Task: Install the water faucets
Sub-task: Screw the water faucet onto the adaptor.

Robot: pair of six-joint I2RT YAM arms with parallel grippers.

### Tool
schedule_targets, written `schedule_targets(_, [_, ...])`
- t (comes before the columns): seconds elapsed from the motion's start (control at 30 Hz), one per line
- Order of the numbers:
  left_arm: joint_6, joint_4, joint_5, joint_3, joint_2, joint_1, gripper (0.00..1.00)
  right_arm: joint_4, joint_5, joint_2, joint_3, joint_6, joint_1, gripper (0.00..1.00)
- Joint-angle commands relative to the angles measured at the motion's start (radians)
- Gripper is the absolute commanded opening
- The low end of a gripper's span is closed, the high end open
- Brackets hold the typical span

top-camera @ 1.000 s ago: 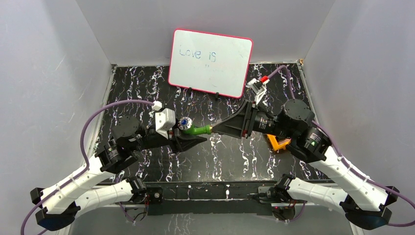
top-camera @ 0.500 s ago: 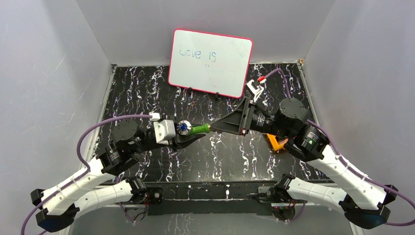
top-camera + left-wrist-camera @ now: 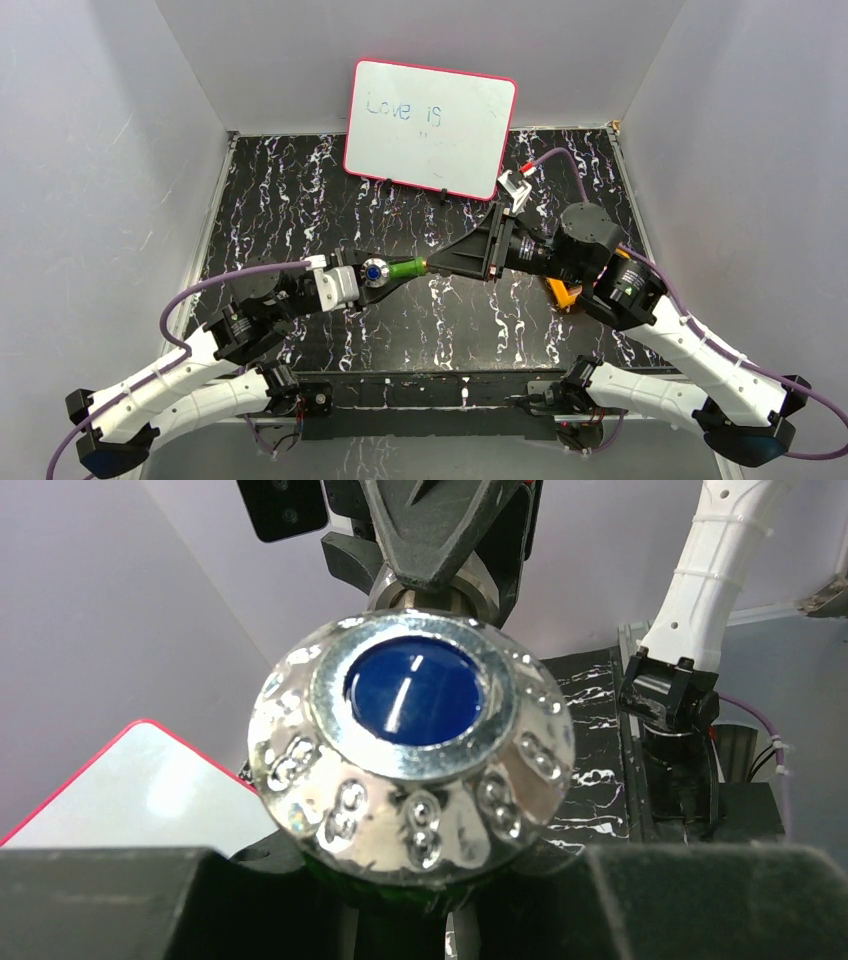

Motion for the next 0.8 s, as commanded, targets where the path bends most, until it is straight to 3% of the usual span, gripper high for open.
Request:
schedule_targets(0.0, [0.048, 0.117, 0.056, 0.004, -0.020, -0.016, 0.00, 0.047, 0.036, -0.010, -0.022, 0.039, 0.008, 0.00])
schedule_targets(0.37, [0.192, 0.072, 0.033, 0.005, -0.012, -0.016, 0.00, 0.026, 0.053, -0.005, -0.013, 0.085, 0.008, 0.00])
schedule_targets(0.77, [0.336, 0.155, -0.013, -0.005, 0.020, -0.016, 0.00, -0.002, 0.120, -0.012, -0.035, 0.206, 0.008, 0.00])
